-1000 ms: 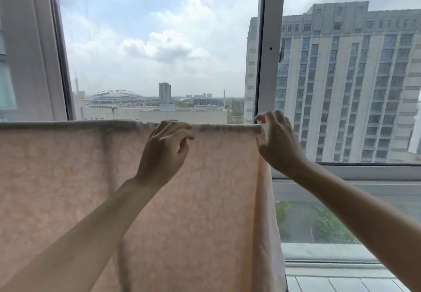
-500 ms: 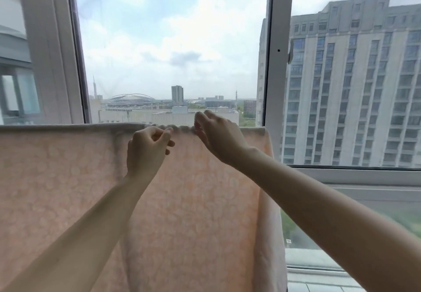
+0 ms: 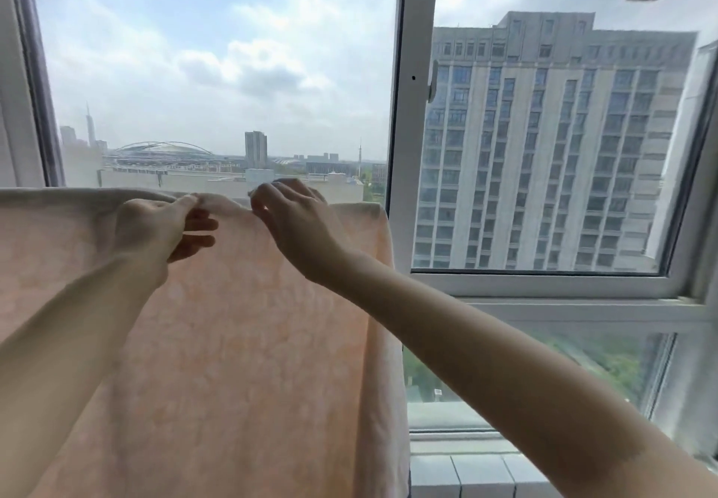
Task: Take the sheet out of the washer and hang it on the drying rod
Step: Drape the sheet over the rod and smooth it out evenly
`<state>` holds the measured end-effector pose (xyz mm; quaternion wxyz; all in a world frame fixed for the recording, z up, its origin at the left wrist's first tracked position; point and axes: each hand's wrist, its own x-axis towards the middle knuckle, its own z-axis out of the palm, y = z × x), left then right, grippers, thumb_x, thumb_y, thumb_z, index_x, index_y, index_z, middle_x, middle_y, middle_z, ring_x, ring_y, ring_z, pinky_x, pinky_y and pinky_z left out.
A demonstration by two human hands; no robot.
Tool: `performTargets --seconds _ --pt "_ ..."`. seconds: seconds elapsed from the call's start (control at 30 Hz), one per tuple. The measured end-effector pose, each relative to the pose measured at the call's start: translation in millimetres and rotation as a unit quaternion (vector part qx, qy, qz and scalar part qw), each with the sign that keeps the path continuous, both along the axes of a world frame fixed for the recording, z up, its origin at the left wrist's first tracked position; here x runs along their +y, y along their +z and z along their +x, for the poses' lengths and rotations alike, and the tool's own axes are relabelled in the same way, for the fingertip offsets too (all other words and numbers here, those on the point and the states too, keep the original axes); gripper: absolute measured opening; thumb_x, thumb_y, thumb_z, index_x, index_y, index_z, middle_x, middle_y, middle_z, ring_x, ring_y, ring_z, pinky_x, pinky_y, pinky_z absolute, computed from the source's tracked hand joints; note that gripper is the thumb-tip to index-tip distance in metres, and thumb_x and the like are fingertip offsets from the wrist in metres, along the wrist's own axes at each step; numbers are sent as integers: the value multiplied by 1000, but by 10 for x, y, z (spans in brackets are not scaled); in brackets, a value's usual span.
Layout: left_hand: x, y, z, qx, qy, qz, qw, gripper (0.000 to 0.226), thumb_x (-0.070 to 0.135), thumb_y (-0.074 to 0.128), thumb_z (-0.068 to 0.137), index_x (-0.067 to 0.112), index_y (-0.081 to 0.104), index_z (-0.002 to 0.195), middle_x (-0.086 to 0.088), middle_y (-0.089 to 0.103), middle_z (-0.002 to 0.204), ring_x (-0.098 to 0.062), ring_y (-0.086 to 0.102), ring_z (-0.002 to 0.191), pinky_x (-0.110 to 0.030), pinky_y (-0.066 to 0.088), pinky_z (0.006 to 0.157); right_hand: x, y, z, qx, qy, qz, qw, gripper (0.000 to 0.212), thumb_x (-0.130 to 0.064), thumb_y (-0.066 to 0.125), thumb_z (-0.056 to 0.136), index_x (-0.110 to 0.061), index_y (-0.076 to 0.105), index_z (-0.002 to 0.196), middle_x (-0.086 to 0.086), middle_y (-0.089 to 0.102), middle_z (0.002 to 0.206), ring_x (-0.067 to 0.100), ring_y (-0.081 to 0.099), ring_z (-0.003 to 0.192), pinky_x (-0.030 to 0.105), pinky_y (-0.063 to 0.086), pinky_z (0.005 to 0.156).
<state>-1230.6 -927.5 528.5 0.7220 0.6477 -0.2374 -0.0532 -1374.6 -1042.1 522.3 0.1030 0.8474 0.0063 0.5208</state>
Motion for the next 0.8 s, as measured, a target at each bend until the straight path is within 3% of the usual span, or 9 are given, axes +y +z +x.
performTargets --seconds 0.1,0.23,0.37,0.47,0.63,0.8 --pt "59 -68 -71 -53 22 3 998 21 24 57 95 12 67 83 -7 70 74 -11 62 40 -15 44 36 -95 -61 -56 48 -1 -33 998 9 -16 56 96 -9 61 99 6 68 114 25 60 109 40 51 89" --pt "176 -259 -181 -132 49 28 990 28 20 56 96 4 67 76 -9 69 67 -13 59 36 -17 42 37 -86 -66 -76 77 -17 -28 997 21 -22 55 96 -11 55 114 5 63 125 23 61 110 41 49 94" --pt "247 -265 -170 -120 37 26 992 29 22 57 96 4 69 77 -10 70 65 -18 61 40 -24 43 43 34 -42 3 113 -51 -56 991 54 -31 60 93 -14 39 139 6 53 139 24 56 120 42 48 99" --pt "281 -247 -155 -91 9 8 996 29 23 58 95 3 70 78 -7 70 62 -20 61 41 -24 43 44 79 -47 121 128 -77 -83 985 67 -33 61 93 -13 29 148 7 41 149 25 51 126 41 46 101" --pt "380 -230 -155 -103 -15 -15 994 30 20 56 97 2 70 77 -7 67 58 -19 60 42 -25 42 43 117 -52 351 126 -110 -104 980 71 -37 58 94 -14 23 151 8 35 153 27 51 125 45 48 98" --pt "480 -185 -48 -155 -31 -13 987 33 20 57 97 1 70 73 -10 67 57 -22 59 42 -21 40 40 222 19 625 106 -110 -119 981 61 -34 59 95 -21 32 148 9 46 145 28 63 108 43 56 79"
